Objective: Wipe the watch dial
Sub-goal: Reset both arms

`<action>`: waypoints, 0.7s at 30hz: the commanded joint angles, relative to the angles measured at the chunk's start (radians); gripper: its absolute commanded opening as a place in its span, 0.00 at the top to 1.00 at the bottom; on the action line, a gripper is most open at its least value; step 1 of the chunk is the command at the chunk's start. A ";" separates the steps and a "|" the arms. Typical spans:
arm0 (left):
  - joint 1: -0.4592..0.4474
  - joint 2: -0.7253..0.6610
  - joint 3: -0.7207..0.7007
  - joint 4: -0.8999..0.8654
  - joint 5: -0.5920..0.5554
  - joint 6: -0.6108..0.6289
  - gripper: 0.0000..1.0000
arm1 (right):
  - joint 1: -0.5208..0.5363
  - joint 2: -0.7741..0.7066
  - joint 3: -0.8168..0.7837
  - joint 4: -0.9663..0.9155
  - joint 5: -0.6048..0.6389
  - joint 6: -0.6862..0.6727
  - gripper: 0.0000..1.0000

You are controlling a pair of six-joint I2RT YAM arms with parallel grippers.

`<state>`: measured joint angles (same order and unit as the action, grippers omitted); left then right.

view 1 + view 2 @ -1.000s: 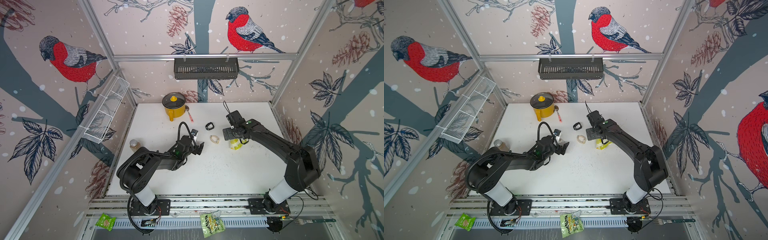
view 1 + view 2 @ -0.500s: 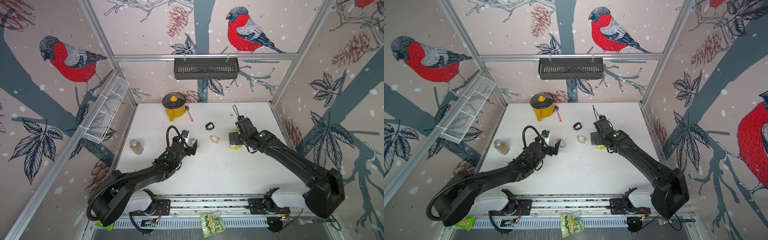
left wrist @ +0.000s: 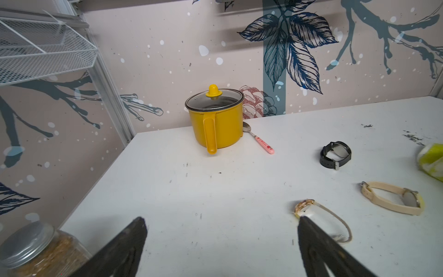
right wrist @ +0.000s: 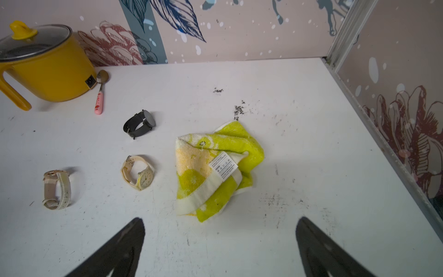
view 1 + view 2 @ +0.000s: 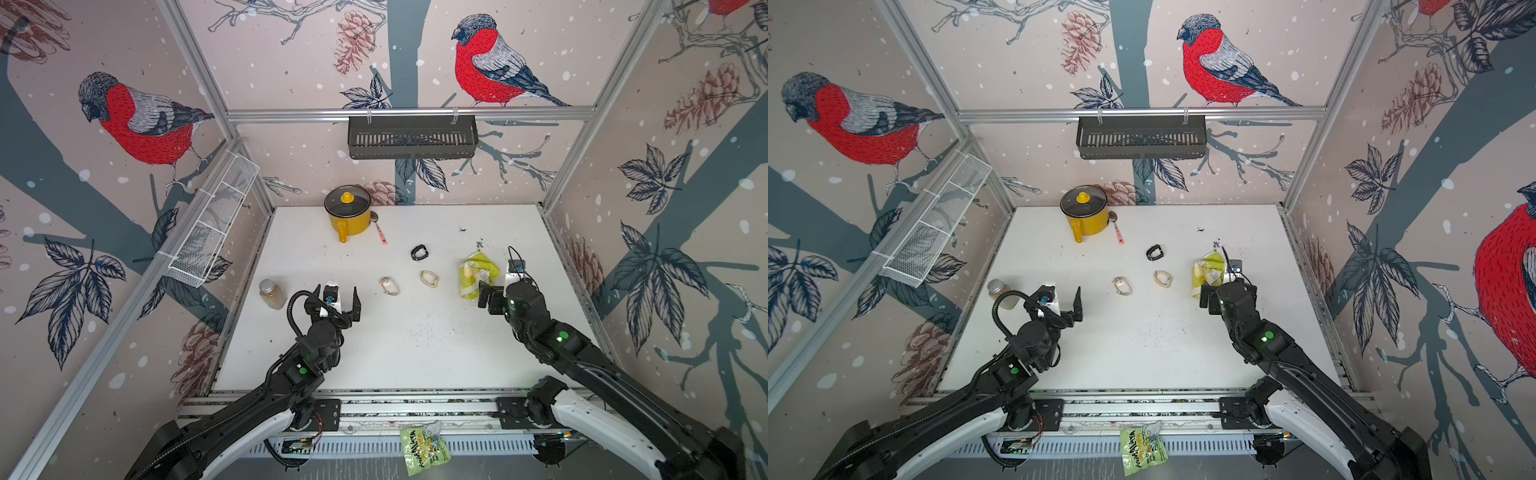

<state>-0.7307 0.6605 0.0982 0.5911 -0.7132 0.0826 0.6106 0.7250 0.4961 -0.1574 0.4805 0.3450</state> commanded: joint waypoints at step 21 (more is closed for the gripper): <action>0.444 0.679 0.036 0.686 0.193 0.027 0.03 | -0.399 0.061 -0.430 0.901 0.034 -0.209 0.01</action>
<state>-0.2996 1.2911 0.1097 1.1191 -0.5449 0.0647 0.2443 0.7650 0.0772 0.6197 0.5861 0.1070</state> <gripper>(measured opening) 0.967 0.995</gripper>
